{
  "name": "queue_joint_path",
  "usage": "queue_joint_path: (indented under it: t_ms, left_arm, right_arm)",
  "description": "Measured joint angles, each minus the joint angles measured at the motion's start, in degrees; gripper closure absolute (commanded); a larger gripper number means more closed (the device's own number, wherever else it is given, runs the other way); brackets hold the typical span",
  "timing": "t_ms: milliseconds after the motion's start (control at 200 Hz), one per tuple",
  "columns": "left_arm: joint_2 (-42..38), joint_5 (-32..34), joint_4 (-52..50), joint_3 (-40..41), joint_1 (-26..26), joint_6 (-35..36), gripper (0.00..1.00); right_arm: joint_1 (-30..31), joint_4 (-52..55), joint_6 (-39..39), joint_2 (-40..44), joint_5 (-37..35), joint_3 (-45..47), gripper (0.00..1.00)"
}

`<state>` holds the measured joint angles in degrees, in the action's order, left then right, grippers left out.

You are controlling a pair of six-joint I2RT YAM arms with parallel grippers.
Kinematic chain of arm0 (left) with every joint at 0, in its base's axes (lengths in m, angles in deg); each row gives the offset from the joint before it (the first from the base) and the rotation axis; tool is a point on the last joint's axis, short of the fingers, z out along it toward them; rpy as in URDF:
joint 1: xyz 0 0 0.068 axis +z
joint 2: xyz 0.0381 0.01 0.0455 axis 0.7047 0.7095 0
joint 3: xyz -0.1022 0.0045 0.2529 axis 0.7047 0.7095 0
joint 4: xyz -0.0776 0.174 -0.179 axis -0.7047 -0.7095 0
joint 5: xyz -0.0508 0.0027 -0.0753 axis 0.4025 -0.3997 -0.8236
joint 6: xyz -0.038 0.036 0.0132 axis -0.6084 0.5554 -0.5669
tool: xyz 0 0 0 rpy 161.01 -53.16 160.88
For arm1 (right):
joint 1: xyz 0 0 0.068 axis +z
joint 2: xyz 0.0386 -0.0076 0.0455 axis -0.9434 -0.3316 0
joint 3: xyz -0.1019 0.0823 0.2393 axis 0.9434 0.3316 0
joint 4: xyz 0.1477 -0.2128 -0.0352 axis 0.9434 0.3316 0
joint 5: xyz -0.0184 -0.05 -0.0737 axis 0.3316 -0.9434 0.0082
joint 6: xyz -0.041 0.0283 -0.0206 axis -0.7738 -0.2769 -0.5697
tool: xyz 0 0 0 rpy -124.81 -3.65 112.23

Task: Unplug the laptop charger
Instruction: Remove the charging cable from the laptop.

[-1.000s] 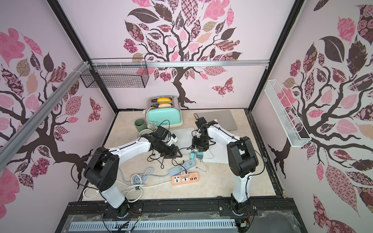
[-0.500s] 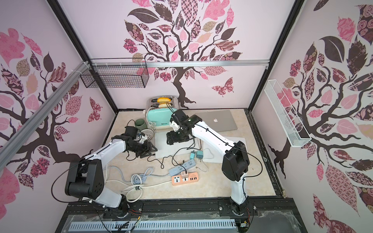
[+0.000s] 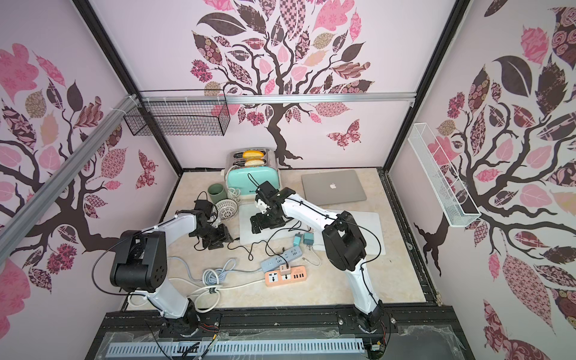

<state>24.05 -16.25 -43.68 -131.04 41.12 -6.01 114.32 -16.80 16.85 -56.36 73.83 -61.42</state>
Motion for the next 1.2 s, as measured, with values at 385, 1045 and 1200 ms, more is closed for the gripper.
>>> queue_joint_path:
  t_ms: [385,1045,1200]
  left_arm:
    - [3.0,7.0,0.1,-3.7,-6.1,0.3,0.62]
    - [2.4,10.1,0.8,-2.6,-7.9,0.2,1.00]
    - [1.7,10.5,1.1,-1.9,-8.0,0.2,1.00]
  right_arm:
    - [0.0,-1.0,4.7,-4.6,1.8,-1.6,0.08]
    - [0.0,-0.6,4.9,-8.3,1.7,-3.3,0.07]
    - [-0.1,-0.8,5.1,-8.3,1.7,-3.2,0.07]
